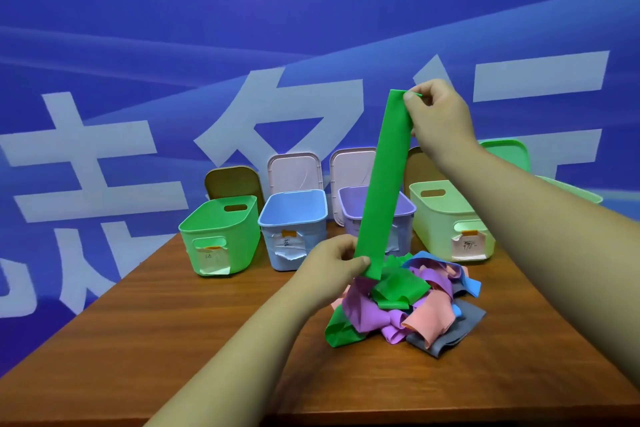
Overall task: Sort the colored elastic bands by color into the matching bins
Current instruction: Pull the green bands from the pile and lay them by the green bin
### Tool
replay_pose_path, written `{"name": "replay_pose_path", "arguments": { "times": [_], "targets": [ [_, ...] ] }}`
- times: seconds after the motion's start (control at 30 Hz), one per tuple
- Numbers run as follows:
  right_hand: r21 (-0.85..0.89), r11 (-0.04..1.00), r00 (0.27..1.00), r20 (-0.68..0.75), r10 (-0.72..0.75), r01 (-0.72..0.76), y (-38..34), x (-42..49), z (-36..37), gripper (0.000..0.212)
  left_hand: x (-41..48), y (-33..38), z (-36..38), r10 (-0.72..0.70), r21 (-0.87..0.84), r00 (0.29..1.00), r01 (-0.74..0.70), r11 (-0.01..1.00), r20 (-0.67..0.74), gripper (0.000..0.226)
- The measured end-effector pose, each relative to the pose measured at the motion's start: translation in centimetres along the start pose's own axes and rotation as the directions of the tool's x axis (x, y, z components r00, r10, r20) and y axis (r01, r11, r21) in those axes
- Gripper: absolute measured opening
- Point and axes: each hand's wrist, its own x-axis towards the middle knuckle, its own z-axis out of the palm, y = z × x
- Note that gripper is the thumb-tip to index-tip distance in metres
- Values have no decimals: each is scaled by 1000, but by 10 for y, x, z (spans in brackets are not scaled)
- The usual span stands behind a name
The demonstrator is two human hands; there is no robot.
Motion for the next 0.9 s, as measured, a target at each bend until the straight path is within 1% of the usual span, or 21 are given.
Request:
{"name": "replay_pose_path", "arguments": {
  "times": [0.07,0.17,0.3,0.47,0.57,0.7,0.77,0.83,0.9],
  "targets": [
    [41,997,998,4,60,-60,5,-2,12,10,-19,-3,-12,3,-26,1000,-3,1000,-15,8],
    [85,988,991,34,126,-129,10,-12,36,12,-48,-10,-29,5,-87,999,-9,996,-41,11],
    [102,980,981,107,159,-170,17,-31,77,11,-83,-27,-49,-31,-101,996,22,995,-88,14],
    [136,973,971,178,161,-186,23,-61,135,12,-123,-48,-75,-135,-120,975,115,986,-179,28],
    [117,977,960,241,146,-178,23,-82,172,9,-145,-61,-94,-191,-72,960,180,981,-206,29],
    [103,979,936,325,135,-177,18,-111,220,4,-172,-77,-118,-222,68,950,242,968,-219,27],
    [105,974,920,361,150,-200,18,-128,245,6,-183,-82,-130,-272,99,935,300,949,-228,28],
    [89,972,902,397,168,-220,20,-146,270,8,-192,-88,-142,-337,89,912,366,927,-233,31],
    [66,972,887,426,177,-226,23,-162,292,10,-200,-97,-154,-393,133,885,434,891,-251,33]
  ]
}}
